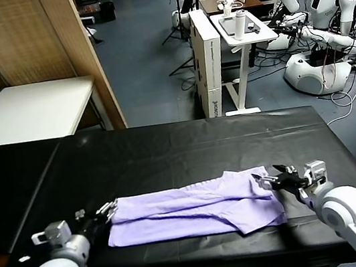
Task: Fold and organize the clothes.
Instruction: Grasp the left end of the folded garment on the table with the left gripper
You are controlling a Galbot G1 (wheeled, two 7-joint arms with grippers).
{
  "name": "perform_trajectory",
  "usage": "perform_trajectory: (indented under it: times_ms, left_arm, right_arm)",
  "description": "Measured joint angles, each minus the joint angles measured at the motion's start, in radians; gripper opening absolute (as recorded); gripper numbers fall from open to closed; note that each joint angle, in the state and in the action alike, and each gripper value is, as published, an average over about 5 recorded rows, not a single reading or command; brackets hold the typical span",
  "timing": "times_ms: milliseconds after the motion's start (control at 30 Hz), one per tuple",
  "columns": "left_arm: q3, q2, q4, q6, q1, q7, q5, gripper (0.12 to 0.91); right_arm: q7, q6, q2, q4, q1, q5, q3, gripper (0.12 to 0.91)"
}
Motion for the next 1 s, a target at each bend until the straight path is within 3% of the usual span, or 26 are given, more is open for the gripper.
perform_trajectory:
  times_ms: [300,467,667,1000]
  left_arm:
    - [0.036,-0.016,0.077,0.001,-0.042,0.009,-0.003,0.907]
    - [0.040,-0.019,0.093,0.001,-0.041,0.011,-0.002,0.907]
    - [0.043,-0.021,0.096,0.002,-0.037,0.013,-0.001,0.832]
    - [0.045,-0.025,0.103,0.001,-0.025,0.022,0.008,0.555]
  right_arm:
    - [0.020,0.004,0.070,-0.070,0.057,-0.004,-0.008,0.903]
    - [0.024,0.006,0.094,-0.099,0.067,-0.012,-0.014,0.863]
    - [0.020,0.007,0.109,-0.122,0.072,-0.017,-0.016,0.654]
    - [0.013,0.011,0.121,-0.134,0.060,-0.030,-0.011,0.369]
